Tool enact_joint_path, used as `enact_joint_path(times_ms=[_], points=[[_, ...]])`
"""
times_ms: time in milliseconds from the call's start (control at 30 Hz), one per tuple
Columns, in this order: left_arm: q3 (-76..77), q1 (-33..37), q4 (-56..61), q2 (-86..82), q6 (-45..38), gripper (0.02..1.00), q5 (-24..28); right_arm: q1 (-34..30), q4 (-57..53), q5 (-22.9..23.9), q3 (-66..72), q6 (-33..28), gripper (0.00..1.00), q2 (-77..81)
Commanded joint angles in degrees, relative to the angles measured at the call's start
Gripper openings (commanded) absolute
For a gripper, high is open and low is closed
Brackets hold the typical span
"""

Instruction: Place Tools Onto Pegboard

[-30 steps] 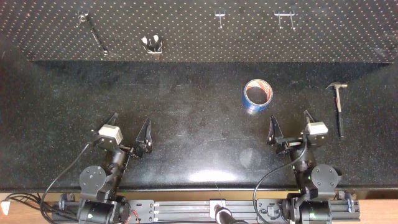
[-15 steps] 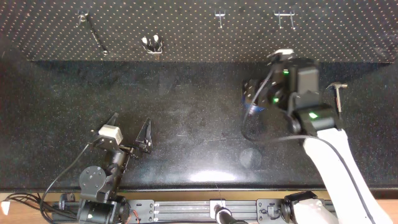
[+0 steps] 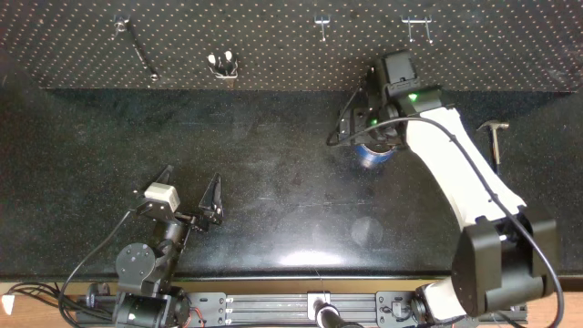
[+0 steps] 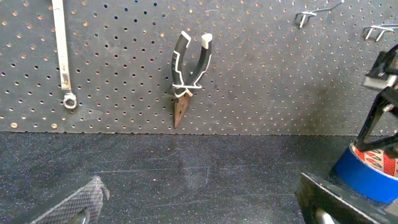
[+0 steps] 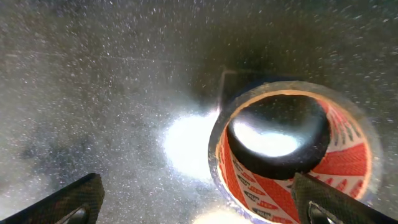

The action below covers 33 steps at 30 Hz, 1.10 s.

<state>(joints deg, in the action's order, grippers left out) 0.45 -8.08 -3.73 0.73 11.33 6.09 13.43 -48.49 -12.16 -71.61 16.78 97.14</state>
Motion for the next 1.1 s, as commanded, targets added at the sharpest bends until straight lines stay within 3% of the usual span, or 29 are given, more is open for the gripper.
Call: enact_joint_path(times_ms=[33,233,267,300,333,367,533,600,700,800,900,1033,1100], points=[[-0.13,-0.24,-0.15,-0.55,-0.92,0.996,1.05,0.37,2.99,-0.76,-1.07,-2.14,0.991,3.91],[-0.13,-0.24,-0.15,-0.55,-0.92,0.996,1.05,0.37,5.9,-0.76,-1.07,-3.85,0.974,10.84],[-0.13,-0.24,-0.15,-0.55,-0.92,0.996,1.05,0.37,5.92,-0.79,-1.07,-3.8,0.803,10.97],[-0.13,-0.24,-0.15,-0.55,-0.92,0.996,1.05,0.37,5.92,-0.76,-1.07,-3.74,0.266,10.97],[-0.13,-0.24,-0.15,-0.55,-0.92,0.996,1.05,0.37,5.9,-0.79,-1.07,-3.54,0.119,10.97],[-0.13,-0.24,-0.15,-0.55,-0.92,0.996,1.05,0.39,5.88,-0.79,-1.07,-3.56,0.075,10.97],[-0.13,-0.24,-0.15,-0.55,-0.92,0.996,1.05,0.39,6.08,-0.74,-1.05,-3.54,0.075,8.04],[-0.13,-0.24,-0.15,-0.55,-0.92,0.996,1.05,0.26,11.08,0.44,1.22,-0.52,0.075,-0.28],[-0.13,-0.24,-0.15,-0.55,-0.92,0.996,1.05,1.29,41.31,6.71,19.71,7.93,0.077,-17.03],[-0.13,-0.24,-0.15,-0.55,-0.92,0.996,1.05,4.79,53.88,13.81,27.06,13.27,0.075,-24.37],[-0.13,-0.24,-0.15,-0.55,-0.92,0.996,1.05,8.37,57.2,11.76,21.11,15.08,0.075,-24.87],[-0.13,-0.24,-0.15,-0.55,-0.92,0.996,1.05,12.81,57.2,9.01,15.41,24.09,0.073,-25.0],[-0.13,-0.24,-0.15,-0.55,-0.92,0.996,1.05,14.19,57.22,7.78,14.32,25.24,0.073,-25.18]])
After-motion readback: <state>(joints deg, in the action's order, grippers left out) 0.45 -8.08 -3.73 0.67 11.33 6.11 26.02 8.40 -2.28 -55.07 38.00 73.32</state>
